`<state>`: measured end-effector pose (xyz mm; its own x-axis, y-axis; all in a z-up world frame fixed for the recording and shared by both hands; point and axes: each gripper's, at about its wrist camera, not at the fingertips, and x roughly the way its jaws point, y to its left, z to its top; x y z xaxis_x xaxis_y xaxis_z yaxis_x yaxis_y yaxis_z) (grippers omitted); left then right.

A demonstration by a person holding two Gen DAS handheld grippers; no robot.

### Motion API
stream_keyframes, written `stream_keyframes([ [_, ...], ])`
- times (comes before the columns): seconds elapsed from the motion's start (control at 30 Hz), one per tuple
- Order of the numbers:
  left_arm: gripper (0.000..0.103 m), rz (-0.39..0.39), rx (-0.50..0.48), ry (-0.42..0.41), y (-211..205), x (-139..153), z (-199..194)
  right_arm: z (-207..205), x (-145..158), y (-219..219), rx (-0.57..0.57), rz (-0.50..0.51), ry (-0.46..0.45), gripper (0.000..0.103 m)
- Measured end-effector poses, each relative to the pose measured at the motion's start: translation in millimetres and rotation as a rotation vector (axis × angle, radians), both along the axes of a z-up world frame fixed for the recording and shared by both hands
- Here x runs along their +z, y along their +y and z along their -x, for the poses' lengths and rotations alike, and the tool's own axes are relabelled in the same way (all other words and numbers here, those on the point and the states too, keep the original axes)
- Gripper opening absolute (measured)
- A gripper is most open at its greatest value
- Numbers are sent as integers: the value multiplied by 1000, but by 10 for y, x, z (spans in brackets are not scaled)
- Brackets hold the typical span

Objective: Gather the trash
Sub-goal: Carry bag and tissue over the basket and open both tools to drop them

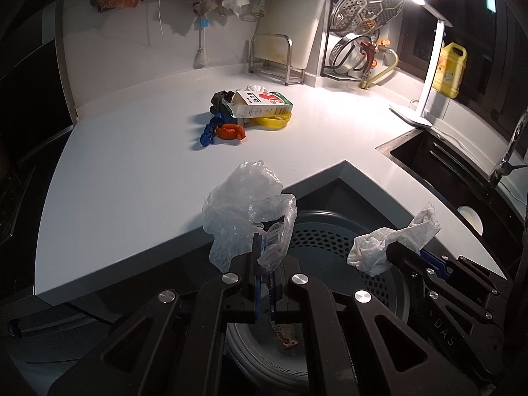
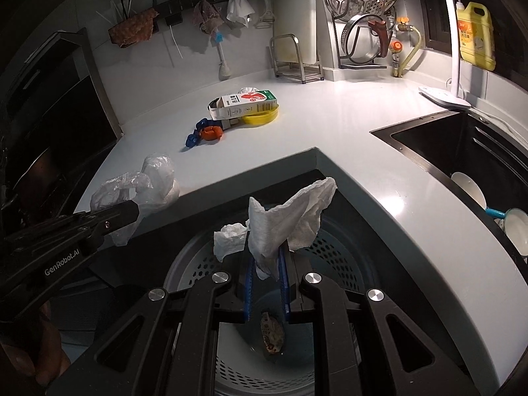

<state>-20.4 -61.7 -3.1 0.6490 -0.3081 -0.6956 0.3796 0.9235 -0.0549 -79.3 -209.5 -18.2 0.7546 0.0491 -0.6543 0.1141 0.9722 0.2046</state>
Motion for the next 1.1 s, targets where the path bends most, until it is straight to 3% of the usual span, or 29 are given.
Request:
stream_keyframes([
  [0.43, 4, -27, -32, 69, -189, -299, 184, 287, -350, -179, -25, -31, 69, 13],
  [1.1, 6, -78, -25, 149, -262, -645, 111, 195, -586, -137, 16, -44, 120, 15],
])
